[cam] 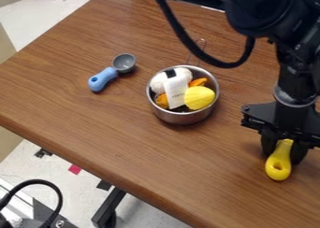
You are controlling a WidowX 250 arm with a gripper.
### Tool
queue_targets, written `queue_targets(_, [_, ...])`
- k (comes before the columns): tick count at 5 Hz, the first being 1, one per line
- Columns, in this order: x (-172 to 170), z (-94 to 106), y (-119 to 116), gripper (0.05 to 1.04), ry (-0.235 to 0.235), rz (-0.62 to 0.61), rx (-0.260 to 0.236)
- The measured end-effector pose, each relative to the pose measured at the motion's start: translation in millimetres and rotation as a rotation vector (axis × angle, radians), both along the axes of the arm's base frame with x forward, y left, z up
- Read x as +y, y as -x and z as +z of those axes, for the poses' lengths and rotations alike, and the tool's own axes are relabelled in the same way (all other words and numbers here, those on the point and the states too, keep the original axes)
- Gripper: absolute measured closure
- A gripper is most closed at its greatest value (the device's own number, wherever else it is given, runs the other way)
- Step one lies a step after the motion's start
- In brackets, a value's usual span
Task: Moved the yellow knife to the right side of the table
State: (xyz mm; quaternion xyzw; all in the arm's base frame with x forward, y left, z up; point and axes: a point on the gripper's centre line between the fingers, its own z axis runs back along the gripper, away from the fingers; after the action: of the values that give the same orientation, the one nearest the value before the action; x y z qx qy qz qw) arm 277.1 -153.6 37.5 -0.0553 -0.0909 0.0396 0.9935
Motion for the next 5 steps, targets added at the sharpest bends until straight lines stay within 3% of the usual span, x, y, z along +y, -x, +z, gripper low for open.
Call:
queue_targets(1, [1,1.0,-5,0.371,0.014,-0.026,0.028])
queue_targets(2, [2,0.9,-9,0.112,0.048,-0.013,0.024])
queue_targets(4, [10,7.6,-5,0.083,0.049,-0.028,0.055])
queue_targets(5, [14,29.4,-8,0.083,0.069,-0.063,0.010])
